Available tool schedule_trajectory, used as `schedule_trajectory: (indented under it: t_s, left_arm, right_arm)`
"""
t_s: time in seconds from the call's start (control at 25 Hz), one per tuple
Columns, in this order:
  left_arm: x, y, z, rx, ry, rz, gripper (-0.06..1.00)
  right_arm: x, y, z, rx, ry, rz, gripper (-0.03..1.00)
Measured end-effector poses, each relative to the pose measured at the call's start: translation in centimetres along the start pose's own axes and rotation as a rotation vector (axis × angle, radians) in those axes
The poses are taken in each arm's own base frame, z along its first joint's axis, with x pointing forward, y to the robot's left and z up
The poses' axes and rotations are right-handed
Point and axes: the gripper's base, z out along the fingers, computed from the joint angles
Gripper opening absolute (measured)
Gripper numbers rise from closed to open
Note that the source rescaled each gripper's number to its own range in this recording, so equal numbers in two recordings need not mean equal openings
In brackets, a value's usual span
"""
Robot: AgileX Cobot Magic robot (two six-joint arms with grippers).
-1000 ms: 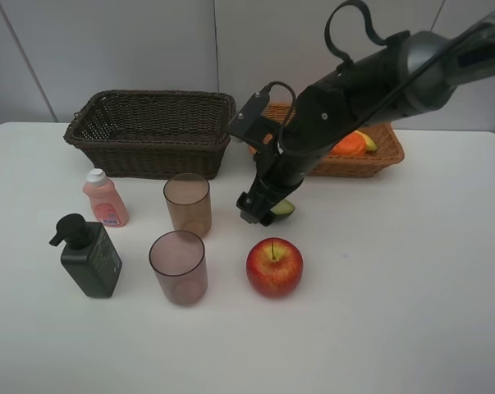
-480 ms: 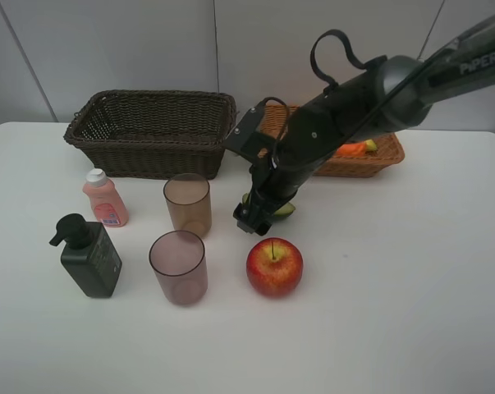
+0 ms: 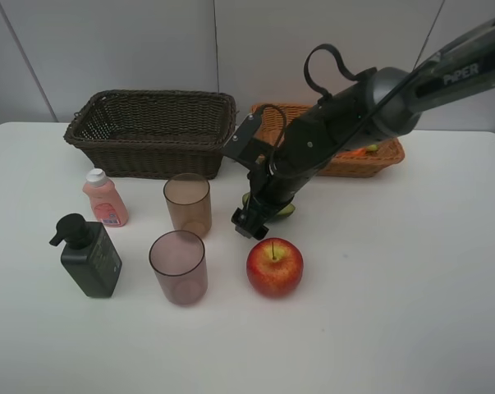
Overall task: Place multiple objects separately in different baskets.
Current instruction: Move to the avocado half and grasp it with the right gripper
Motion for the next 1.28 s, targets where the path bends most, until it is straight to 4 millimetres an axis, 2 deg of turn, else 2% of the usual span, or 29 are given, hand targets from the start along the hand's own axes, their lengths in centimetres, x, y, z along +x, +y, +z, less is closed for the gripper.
schedule_trajectory:
  t_s: [0.6, 0.68, 0.72, 0.8, 0.96, 1.28]
  left_arm:
    - [0.0, 0.0, 0.0, 0.0, 0.0, 0.0, 0.98]
    - [0.0, 0.0, 0.0, 0.0, 0.0, 0.0, 0.98]
    - [0.0, 0.0, 0.0, 0.0, 0.0, 0.0, 0.98]
    - [0.0, 0.0, 0.0, 0.0, 0.0, 0.0, 0.98]
    - [0.0, 0.0, 0.0, 0.0, 0.0, 0.0, 0.98]
    - [0.0, 0.0, 0.0, 0.0, 0.0, 0.0, 0.98]
  right_arm:
    - [0.02, -0.06, 0.0, 0.007, 0.002, -0.022, 0.98]
    - [0.06, -0.14, 0.0, 0.012, 0.005, -0.038, 0.91]
    - [0.08, -0.2, 0.0, 0.016, 0.006, -0.049, 0.84]
    - [0.09, -0.22, 0.0, 0.018, 0.007, -0.057, 0.67]
    - [0.09, -0.23, 0.0, 0.019, 0.007, -0.06, 0.27]
    - [0.11, -0.27, 0.0, 0.024, 0.009, -0.075, 0.25]
